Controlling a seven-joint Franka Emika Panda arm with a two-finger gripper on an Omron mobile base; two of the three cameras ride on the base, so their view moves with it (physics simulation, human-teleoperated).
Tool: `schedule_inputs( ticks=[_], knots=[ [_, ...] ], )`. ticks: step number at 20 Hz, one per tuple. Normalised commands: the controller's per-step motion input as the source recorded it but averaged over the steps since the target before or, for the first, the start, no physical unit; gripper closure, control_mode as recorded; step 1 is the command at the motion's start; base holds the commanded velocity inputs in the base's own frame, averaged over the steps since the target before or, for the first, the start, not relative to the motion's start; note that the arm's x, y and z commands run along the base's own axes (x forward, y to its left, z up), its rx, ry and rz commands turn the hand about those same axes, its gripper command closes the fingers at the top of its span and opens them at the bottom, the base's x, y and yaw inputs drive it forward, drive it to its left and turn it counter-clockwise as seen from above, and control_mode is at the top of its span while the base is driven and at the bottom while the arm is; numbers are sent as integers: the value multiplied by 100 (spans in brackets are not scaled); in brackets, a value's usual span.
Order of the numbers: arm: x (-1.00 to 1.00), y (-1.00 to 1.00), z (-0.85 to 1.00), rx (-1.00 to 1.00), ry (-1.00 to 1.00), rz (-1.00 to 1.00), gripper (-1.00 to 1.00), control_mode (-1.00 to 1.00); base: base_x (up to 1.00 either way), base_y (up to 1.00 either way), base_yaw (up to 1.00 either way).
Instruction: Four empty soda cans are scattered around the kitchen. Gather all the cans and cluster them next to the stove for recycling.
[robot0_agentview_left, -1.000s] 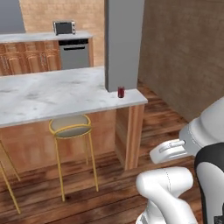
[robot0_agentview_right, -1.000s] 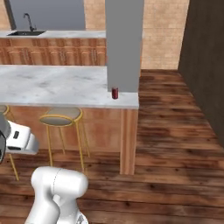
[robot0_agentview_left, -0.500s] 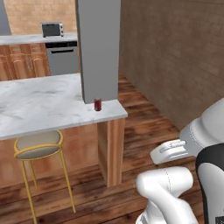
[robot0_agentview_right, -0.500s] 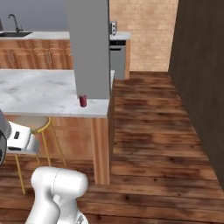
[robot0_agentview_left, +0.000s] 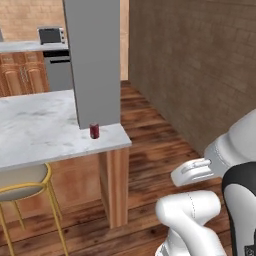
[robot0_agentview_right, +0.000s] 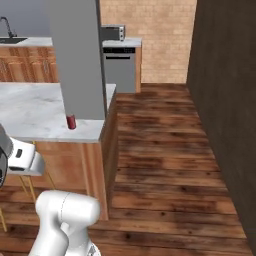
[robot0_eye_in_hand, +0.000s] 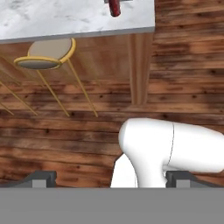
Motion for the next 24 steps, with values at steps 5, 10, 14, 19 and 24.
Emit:
schedule_inputs(
  ticks=[5, 10, 14, 19, 24],
  knots=[
    [0, 0, 0, 0, 0, 0, -100, 100, 26, -45, 0],
    [0, 0, 0, 0, 0, 0, -100, 100, 17, -16, 0],
    [0, 0, 0, 0, 0, 0, -100, 100, 23, 0, 0],
    [0, 0, 0, 0, 0, 0, -100, 100, 25, 3, 0],
    [0, 0, 0, 0, 0, 0, -100, 100, 53, 5, -2]
  ],
)
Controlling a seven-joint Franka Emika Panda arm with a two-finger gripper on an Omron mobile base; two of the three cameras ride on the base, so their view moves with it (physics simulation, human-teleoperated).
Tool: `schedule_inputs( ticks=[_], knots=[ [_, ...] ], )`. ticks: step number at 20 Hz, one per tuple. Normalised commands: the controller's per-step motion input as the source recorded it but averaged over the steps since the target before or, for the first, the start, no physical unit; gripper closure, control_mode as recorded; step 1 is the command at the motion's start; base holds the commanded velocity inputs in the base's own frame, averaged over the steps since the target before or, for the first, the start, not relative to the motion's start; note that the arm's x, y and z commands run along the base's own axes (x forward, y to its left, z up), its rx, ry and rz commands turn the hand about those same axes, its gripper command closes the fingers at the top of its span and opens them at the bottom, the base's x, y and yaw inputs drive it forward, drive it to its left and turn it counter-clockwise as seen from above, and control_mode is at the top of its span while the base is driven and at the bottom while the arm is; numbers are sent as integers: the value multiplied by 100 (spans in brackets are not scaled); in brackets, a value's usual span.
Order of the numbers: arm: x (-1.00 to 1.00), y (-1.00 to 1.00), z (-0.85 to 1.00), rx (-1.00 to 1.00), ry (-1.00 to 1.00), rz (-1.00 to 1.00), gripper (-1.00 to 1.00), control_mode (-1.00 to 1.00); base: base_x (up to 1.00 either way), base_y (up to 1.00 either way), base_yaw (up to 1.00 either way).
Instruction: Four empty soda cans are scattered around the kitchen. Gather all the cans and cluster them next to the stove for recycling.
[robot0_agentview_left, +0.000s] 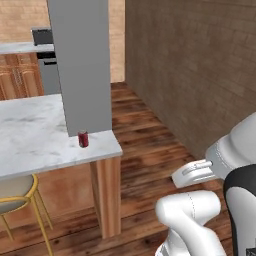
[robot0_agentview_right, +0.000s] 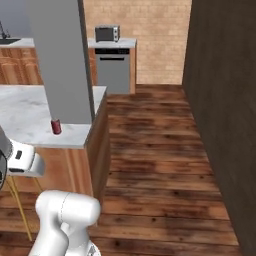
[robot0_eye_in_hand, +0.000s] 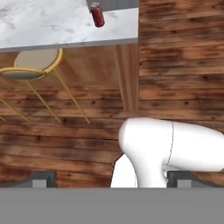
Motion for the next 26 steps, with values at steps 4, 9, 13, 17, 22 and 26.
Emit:
schedule_inputs(
  ticks=[4, 9, 13, 17, 22, 26],
  knots=[
    [0, 0, 0, 0, 0, 0, -100, 100, 73, 20, -3],
    [0, 0, 0, 0, 0, 0, -100, 100, 47, 31, -3],
    [0, 0, 0, 0, 0, 0, -100, 100, 35, 26, -3],
    [0, 0, 0, 0, 0, 0, -100, 100, 38, 33, -4],
    [0, 0, 0, 0, 0, 0, -100, 100, 27, 36, -3],
    [0, 0, 0, 0, 0, 0, -100, 100, 30, 49, -1]
  ],
)
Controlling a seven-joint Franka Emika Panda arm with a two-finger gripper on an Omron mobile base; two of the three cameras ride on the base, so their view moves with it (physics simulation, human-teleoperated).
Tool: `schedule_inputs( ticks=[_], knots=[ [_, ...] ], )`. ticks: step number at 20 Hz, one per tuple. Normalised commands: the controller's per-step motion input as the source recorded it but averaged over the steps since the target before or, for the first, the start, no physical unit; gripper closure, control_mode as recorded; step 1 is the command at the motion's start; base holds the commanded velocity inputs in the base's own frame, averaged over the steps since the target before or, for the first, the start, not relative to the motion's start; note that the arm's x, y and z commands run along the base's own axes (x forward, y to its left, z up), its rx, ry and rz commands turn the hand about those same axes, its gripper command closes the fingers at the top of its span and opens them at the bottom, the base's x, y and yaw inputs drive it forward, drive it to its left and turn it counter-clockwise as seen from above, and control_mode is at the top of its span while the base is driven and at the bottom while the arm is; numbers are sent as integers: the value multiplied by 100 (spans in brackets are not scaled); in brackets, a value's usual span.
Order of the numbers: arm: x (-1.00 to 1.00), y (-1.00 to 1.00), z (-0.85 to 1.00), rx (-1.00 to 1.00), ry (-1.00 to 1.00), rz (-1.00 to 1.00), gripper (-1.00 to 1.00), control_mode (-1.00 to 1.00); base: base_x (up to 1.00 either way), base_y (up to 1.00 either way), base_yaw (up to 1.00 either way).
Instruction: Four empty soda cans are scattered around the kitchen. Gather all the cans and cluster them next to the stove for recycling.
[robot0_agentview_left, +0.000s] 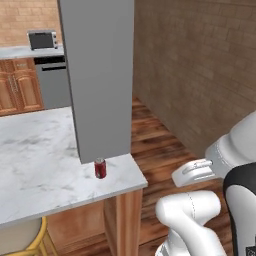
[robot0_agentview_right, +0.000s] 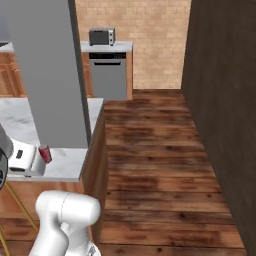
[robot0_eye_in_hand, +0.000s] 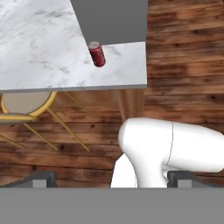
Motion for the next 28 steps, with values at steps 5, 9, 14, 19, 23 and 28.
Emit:
schedule_inputs(
  ticks=[5, 9, 14, 19, 23, 28],
  knots=[
    [0, 0, 0, 0, 0, 0, -100, 100, 8, 22, 0],
    [0, 2, 0, 0, 0, 0, -100, -100, 0, 5, 0],
    [3, 3, 0, 0, 0, 0, -100, -100, 0, 0, 0],
    [5, 10, 0, -1, 0, 0, -100, -100, 0, 0, 0],
    [8, 13, 0, -1, -9, 0, -100, -100, 0, 0, 0],
    [13, 25, 0, 0, -16, 0, -100, -100, 0, 0, 0]
  ],
)
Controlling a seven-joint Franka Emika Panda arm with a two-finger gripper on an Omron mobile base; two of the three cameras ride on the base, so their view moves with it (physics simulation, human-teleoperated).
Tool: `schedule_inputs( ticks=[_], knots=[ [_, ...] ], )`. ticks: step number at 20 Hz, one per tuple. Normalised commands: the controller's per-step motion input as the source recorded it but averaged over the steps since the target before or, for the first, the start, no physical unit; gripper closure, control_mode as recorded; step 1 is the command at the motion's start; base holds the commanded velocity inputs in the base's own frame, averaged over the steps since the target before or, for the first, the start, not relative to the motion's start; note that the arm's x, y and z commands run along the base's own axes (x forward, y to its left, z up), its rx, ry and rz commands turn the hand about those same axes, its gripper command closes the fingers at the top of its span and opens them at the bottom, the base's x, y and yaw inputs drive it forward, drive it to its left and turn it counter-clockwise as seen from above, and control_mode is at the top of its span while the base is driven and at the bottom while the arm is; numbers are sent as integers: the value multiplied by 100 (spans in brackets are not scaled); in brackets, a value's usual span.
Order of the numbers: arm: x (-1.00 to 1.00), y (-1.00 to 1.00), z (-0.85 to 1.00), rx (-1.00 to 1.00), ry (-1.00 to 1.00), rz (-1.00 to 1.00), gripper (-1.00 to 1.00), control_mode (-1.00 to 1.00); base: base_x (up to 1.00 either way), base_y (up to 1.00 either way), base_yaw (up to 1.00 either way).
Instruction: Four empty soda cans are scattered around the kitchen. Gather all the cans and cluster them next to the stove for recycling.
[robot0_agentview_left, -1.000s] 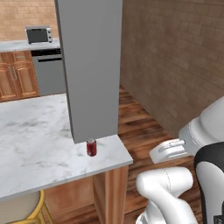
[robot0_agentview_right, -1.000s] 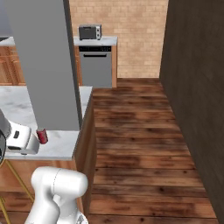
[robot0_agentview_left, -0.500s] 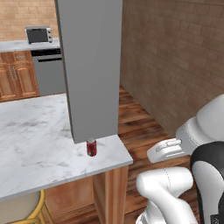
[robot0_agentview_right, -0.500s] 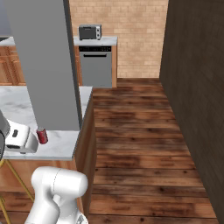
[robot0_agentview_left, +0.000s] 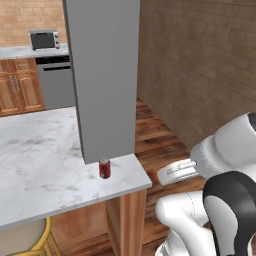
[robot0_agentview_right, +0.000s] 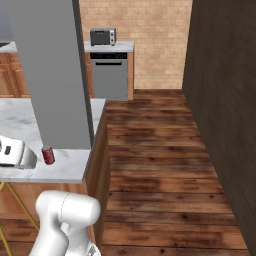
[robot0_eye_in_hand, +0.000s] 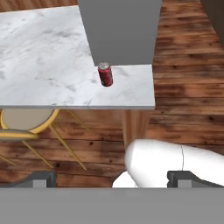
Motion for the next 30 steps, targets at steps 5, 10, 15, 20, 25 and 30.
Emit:
schedule_inputs(
  ticks=[5, 10, 15, 20, 25, 30],
  knots=[
    [21, 15, 0, -1, -12, 0, -100, -100, 0, 0, 0],
    [32, 0, 0, 0, 0, 0, -100, -100, 0, 0, 0],
    [27, 0, 0, 0, 0, 0, -100, -100, 0, 0, 0],
    [23, 12, -3, 0, 1, 0, -100, -100, 0, 0, 0],
    [20, 16, -7, -1, 1, 0, -100, -100, 0, 0, 0],
    [12, 18, -6, -2, 0, 0, -100, -100, 0, 0, 0]
  ],
)
